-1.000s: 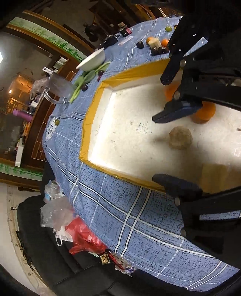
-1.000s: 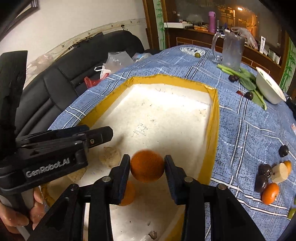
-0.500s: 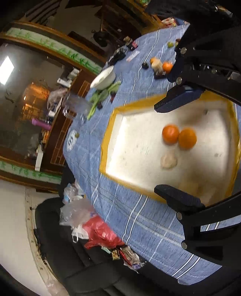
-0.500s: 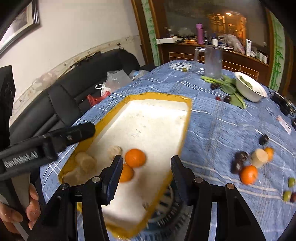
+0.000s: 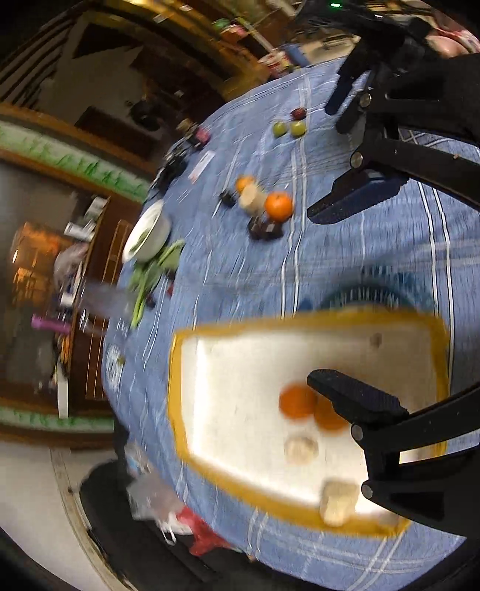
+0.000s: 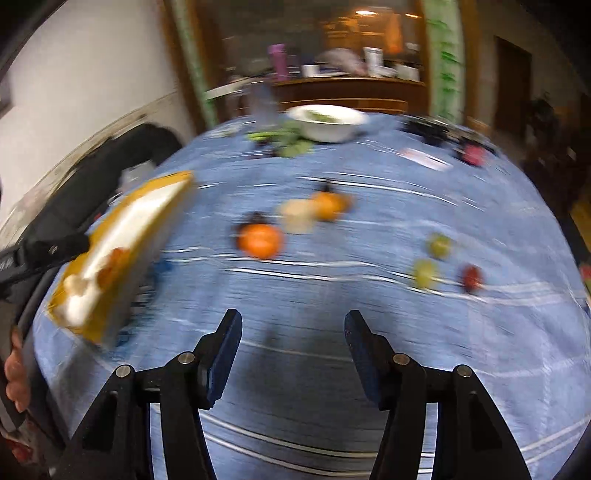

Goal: Organize fruits
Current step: 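Withdraw both open tools from the tray toward the remaining fruit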

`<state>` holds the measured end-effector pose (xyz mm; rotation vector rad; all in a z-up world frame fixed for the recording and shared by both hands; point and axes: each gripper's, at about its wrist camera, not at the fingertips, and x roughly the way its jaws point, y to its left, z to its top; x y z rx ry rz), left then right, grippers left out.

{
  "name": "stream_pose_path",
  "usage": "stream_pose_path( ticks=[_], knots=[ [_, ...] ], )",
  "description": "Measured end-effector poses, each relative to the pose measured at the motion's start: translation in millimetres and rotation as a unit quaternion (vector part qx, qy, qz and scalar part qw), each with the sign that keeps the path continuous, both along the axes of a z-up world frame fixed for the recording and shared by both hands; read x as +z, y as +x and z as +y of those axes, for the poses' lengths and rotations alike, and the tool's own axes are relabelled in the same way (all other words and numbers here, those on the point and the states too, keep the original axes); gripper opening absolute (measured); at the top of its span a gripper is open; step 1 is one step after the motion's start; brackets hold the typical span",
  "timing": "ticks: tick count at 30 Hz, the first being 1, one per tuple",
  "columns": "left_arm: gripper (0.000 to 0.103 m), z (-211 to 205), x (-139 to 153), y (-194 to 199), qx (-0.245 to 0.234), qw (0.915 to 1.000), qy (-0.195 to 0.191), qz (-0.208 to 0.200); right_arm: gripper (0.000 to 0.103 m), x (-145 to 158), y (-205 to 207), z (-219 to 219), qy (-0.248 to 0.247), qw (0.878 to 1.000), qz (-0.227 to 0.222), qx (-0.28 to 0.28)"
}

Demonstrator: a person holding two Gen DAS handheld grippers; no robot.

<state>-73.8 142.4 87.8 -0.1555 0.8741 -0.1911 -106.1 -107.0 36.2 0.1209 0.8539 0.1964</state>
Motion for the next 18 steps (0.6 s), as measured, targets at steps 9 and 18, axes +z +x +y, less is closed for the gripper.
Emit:
stream_pose_path(
  ticks=[9, 18],
  knots=[
    [0.08, -79, -30, 31, -0.084, 0.996, 0.027, 0.016, 0.062, -15, 10, -84, 0.045, 0.995, 0.018, -0.087],
    [0.08, -127, -52, 77, -0.12, 0.9907, 0.064, -0.009, 0.062, -32, 51, -81, 0.066, 0.994, 0.037, -0.078]
  ],
)
